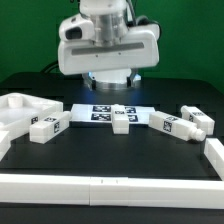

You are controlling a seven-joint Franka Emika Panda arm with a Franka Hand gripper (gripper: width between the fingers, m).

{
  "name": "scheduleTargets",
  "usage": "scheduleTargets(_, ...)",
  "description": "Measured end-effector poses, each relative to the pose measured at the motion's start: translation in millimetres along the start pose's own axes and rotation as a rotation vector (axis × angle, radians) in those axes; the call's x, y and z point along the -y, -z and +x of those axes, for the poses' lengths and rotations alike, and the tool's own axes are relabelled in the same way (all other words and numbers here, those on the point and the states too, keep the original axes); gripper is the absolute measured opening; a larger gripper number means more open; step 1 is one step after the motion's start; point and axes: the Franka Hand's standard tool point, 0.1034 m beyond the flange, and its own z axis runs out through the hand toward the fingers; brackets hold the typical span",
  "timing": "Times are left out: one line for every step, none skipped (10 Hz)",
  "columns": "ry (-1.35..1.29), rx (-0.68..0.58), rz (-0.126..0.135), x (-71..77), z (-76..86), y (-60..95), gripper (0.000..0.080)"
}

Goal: Assemble desk

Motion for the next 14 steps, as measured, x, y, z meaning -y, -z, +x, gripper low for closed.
scheduleTargets(0.005,0.004,0.008,-5.8,8.0,18.5,0.0649)
scheduleTargets(0.003,-0.024,0.014,-18.9,15.8,32.9,0.0649)
scheduleTargets(0.005,-0.013,0.012,-15.7,11.7,25.1,0.0649)
scheduleTargets(0.010,-0.008,0.012,-14.1,11.3,23.5,0.0649)
scheduleTargets(0.002,-0.030,0.002,-22.8,13.0,18.0,0.0649)
scheduleTargets(-0.037,-0.034,-0.008,-41.6,7.1,-1.4,0.0649)
scheduleTargets(-0.083,-0.027,-0.007,-55.8,2.6,-6.0,0.0649)
scheduleTargets(-0.113,-0.037,-0.014,-64.7,-3.8,-10.2,0.0649)
scheduleTargets(-0.136,-0.049,-0.013,-76.2,-5.6,-5.3,0.0649)
scheduleTargets(-0.086,-0.052,0.004,-83.8,-4.5,-2.1,0.0649)
scheduleTargets(-0.093,-0.052,0.004,-82.8,-3.7,-2.5,0.0649)
scheduleTargets(-0.090,-0.052,0.004,-82.0,-3.6,-2.7,0.0649)
scheduleTargets(-0.090,-0.052,0.004,-82.1,-3.6,-2.7,0.0649)
scheduleTargets(-0.089,-0.052,0.004,-83.5,-4.1,-2.6,0.0649)
